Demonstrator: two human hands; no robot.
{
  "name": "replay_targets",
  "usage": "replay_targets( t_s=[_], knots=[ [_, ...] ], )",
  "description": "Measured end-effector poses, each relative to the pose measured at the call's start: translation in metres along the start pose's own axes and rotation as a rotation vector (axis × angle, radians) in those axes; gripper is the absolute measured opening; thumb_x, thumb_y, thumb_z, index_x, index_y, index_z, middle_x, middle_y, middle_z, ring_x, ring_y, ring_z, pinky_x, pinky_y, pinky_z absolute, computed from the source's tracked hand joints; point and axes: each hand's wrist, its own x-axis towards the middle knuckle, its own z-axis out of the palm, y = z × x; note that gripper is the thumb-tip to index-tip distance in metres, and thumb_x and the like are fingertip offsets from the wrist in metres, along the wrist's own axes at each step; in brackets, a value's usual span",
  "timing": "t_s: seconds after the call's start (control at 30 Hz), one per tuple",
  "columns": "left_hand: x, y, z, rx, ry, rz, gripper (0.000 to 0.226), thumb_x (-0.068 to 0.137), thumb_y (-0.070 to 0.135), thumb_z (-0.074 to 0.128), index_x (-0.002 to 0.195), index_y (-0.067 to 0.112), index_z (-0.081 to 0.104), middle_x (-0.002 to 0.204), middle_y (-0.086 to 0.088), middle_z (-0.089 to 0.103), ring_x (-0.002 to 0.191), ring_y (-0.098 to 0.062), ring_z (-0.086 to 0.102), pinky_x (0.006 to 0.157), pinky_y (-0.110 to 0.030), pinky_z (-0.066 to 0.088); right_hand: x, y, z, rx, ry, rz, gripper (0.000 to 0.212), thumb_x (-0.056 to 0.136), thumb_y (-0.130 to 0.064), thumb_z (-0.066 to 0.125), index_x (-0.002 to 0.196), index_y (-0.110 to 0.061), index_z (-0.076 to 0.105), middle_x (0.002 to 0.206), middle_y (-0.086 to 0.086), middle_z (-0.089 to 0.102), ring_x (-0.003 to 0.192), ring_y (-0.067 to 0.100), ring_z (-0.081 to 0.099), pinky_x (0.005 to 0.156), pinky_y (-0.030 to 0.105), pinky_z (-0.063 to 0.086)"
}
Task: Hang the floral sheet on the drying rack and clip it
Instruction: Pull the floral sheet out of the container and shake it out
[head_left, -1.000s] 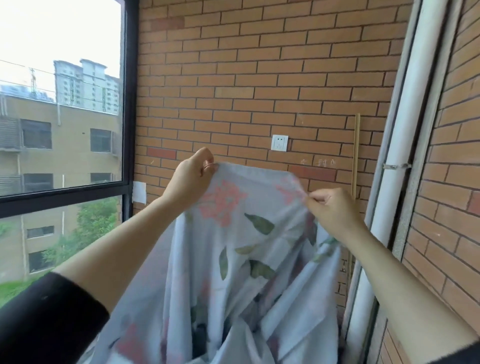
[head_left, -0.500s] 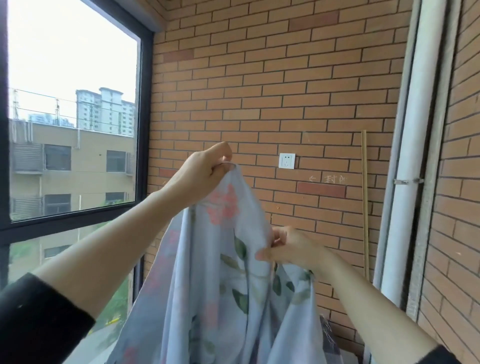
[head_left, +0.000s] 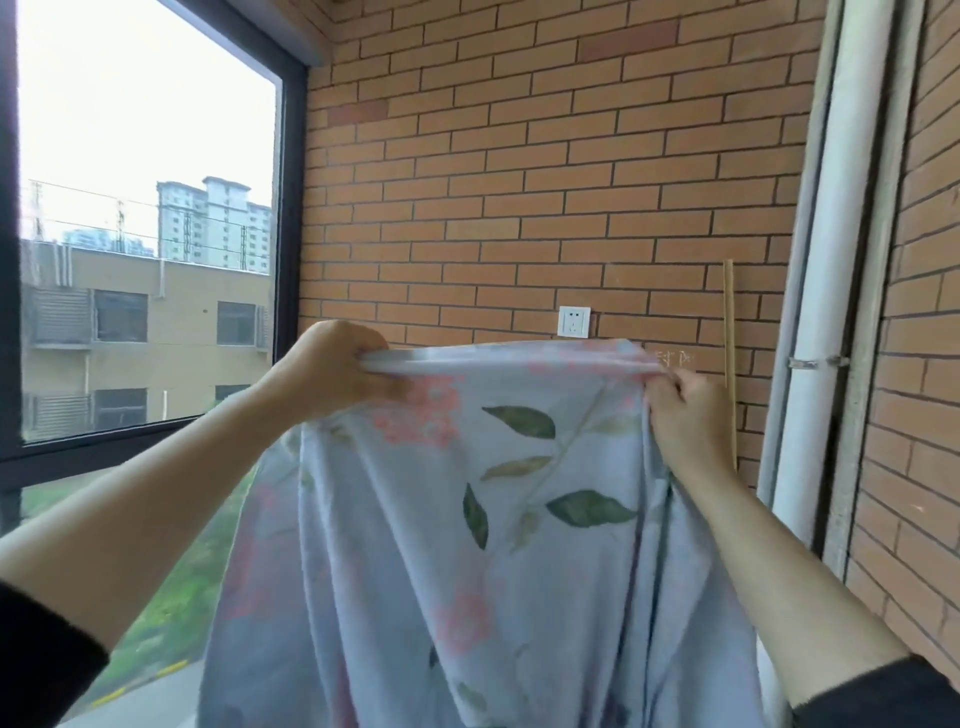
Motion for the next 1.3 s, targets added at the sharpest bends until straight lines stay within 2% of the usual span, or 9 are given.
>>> replay_targets(
  t_s=[0.13,0.23,0.3,0.4,0.5,0.6,0.77,1.0,1.3],
  knots=[
    [0.0,0.0,0.005,0.117,0.139,-0.092,0.044,0.072,0.029,0.077,0.044,0.018,0.045,0.045,0.002,0.043,0.05,-0.023,0.043,0.047,-0.027,0.03,0.027,-0.014,0.006,-0.204,-0.41,0.121,0.047,0.09,-0.019,0.053,0.045,-0.015,0.04,0.039,0.0,0.033,0.041,0.016,0.033,0.047,0.026,0.023],
    [0.026,0.024,0.003,0.003,0.367,-0.082,0.034,0.079,0.027,0.07,0.052,0.016,0.052,0.05,-0.002,0.05,0.054,-0.025,0.048,0.049,-0.03,0.033,0.041,-0.026,-0.007,-0.189,-0.056,-0.02,0.048,0.088,-0.023,0.054,0.045,-0.018,0.034,0.044,-0.001,0.026,0.044,0.015,0.025,0.051,0.029,0.018],
    [0.052,0.036,-0.001,-0.001,0.448,-0.034,0.025,0.082,0.028,0.065,0.063,0.012,0.06,0.06,-0.006,0.057,0.061,-0.028,0.053,0.053,-0.033,0.038,0.046,-0.034,-0.009,-0.107,-0.047,-0.025,0.047,0.092,-0.021,0.054,0.047,-0.018,0.04,0.044,0.0,0.033,0.043,0.015,0.03,0.047,0.026,0.02],
    [0.045,0.028,0.02,0.123,0.242,-0.051,0.025,0.082,0.03,0.064,0.065,0.012,0.059,0.064,-0.004,0.057,0.066,-0.029,0.056,0.055,-0.03,0.035,0.037,-0.017,-0.004,-0.331,-0.325,0.06,0.047,0.093,-0.022,0.054,0.048,-0.015,0.044,0.048,0.004,0.042,0.054,0.022,0.047,0.045,0.026,0.025],
    [0.031,0.018,0.031,0.058,0.189,-0.079,0.033,0.08,0.027,0.068,0.055,0.015,0.05,0.054,-0.002,0.05,0.06,-0.029,0.05,0.05,-0.032,0.03,0.038,-0.014,-0.014,-0.344,-0.063,-0.067,0.045,0.087,-0.032,0.047,0.046,-0.017,0.035,0.045,0.001,0.031,0.051,0.02,0.037,0.048,0.031,0.018],
    [0.046,0.028,0.017,-0.09,0.379,-0.09,0.04,0.08,0.026,0.069,0.051,0.016,0.044,0.049,0.003,0.044,0.054,-0.026,0.045,0.048,-0.032,0.027,0.042,-0.031,-0.01,-0.101,0.123,-0.15,0.042,0.086,-0.021,0.048,0.048,-0.018,0.032,0.045,-0.001,0.027,0.046,0.017,0.025,0.048,0.029,0.016],
    [-0.026,-0.016,0.074,0.024,0.033,-0.243,0.025,0.074,0.03,0.073,0.06,0.012,0.063,0.062,-0.007,0.063,0.068,-0.03,0.061,0.053,-0.031,0.036,-0.024,0.047,0.027,-0.478,-0.285,0.121,0.041,0.086,-0.028,0.051,0.047,-0.016,0.044,0.045,0.001,0.037,0.053,0.027,0.048,0.046,0.029,0.022],
    [0.036,0.017,0.038,-0.111,0.382,-0.123,0.031,0.082,0.017,0.06,0.054,0.011,0.048,0.049,0.0,0.044,0.052,-0.024,0.041,0.047,-0.029,0.027,0.054,-0.008,-0.003,-0.337,-0.027,-0.146,0.047,0.089,-0.026,0.053,0.046,-0.013,0.039,0.043,0.002,0.031,0.044,0.022,0.032,0.046,0.031,0.019],
    [0.031,0.015,0.031,-0.071,0.224,-0.093,0.04,0.08,0.016,0.065,0.049,0.016,0.041,0.048,0.002,0.04,0.052,-0.021,0.038,0.045,-0.03,0.023,0.033,0.016,-0.006,-0.471,-0.236,-0.07,0.051,0.082,-0.049,0.039,0.049,-0.01,0.043,0.046,0.007,0.035,0.045,0.024,0.035,0.046,0.029,0.015]
  ],
)
